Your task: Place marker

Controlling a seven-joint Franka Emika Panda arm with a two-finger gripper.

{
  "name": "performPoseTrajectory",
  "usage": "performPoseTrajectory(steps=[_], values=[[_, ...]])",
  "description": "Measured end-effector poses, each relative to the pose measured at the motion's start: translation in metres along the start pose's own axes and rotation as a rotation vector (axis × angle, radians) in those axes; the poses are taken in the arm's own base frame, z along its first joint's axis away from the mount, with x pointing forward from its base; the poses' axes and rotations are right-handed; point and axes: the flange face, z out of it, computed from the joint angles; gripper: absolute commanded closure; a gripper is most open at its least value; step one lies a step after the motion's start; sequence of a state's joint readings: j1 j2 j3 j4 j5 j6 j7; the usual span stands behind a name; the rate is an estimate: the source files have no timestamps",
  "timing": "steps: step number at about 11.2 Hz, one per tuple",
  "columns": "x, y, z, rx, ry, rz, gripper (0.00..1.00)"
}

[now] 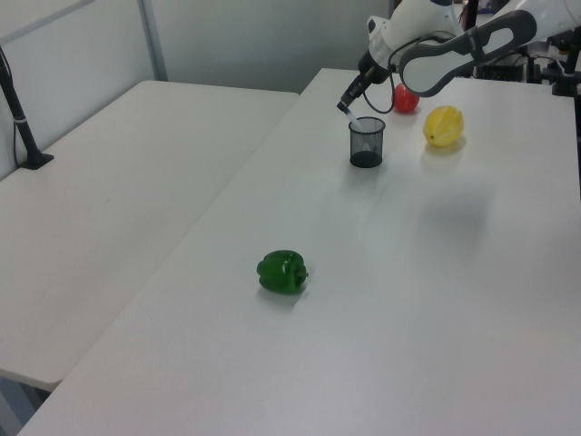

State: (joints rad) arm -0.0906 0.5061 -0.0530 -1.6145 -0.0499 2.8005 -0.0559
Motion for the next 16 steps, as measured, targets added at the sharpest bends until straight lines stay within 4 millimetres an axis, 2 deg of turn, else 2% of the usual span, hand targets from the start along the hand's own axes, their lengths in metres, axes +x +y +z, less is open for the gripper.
performPoseTrajectory(steps=[7, 8, 10, 12, 14, 16], values=[[0.002, -0.010, -0.001, 0.013, 0.003, -0.008, 0.00], [0.004, -0.019, -0.003, 0.022, 0.008, -0.016, 0.00], [0.013, -0.048, -0.014, 0.049, 0.012, -0.046, 0.00], [0.025, -0.079, -0.042, 0.079, -0.061, -0.084, 0.00], [0.033, -0.104, -0.084, 0.104, -0.161, -0.121, 0.00], [0.031, -0.125, -0.127, 0.123, -0.281, -0.158, 0.00]])
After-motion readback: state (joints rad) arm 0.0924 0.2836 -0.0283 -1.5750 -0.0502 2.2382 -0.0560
